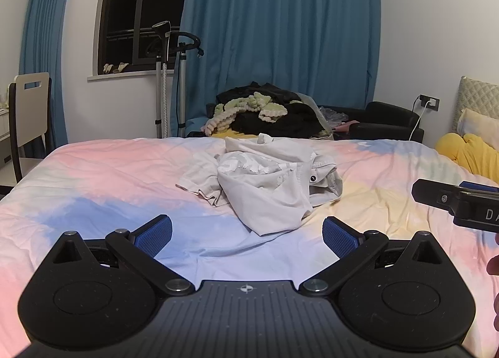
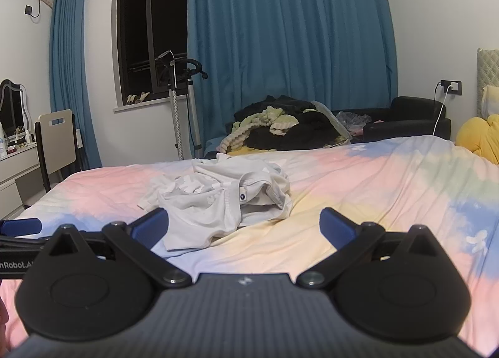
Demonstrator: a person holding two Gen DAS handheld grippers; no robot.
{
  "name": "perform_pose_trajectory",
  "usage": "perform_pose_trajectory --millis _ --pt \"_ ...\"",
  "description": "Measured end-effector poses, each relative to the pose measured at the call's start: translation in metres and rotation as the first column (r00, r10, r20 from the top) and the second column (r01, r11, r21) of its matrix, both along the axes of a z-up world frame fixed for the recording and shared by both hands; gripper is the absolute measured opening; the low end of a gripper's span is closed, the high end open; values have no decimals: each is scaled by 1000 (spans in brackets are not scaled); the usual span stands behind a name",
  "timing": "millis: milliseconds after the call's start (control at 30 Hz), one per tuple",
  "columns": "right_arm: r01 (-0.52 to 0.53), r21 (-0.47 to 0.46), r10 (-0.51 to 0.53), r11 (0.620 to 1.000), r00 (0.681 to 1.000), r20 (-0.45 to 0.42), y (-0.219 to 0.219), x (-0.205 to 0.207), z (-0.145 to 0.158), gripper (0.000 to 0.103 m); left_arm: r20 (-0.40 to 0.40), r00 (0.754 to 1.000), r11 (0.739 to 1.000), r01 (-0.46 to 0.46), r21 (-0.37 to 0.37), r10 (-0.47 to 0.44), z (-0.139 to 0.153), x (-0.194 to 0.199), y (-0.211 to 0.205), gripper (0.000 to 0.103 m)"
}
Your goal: Fold clothes
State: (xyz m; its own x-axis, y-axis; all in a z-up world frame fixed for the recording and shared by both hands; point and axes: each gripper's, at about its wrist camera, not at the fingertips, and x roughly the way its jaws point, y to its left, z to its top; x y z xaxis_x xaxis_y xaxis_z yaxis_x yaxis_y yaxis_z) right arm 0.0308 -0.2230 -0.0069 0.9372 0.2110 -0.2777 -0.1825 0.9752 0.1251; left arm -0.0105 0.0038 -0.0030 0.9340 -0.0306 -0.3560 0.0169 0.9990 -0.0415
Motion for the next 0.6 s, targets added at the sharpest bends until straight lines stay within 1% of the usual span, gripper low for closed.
perform_pose_trajectory --millis 100,133,333,400,600 --pt "-1 3 1 1000 1000 -2 -1 0 -2 103 0 1000 1000 1 -1 -1 1 -3 2 103" --pt "-1 3 1 1000 1000 -2 0 0 -1 103 -3 1000 1000 1 3 -1 -1 5 -2 103" --pt "-2 11 2 1000 1000 -1 -6 0 -3 103 -1 1000 1000 5 4 -5 1 -5 4 103" --pt "-3 8 3 1000 1000 0 -5 -1 -4 103 -4 1000 1000 4 8 -4 1 2 -2 103" --pt "-4 7 4 1000 1000 -1 -4 0 -2 103 -4 1000 1000 7 9 -7 3 -6 4 103"
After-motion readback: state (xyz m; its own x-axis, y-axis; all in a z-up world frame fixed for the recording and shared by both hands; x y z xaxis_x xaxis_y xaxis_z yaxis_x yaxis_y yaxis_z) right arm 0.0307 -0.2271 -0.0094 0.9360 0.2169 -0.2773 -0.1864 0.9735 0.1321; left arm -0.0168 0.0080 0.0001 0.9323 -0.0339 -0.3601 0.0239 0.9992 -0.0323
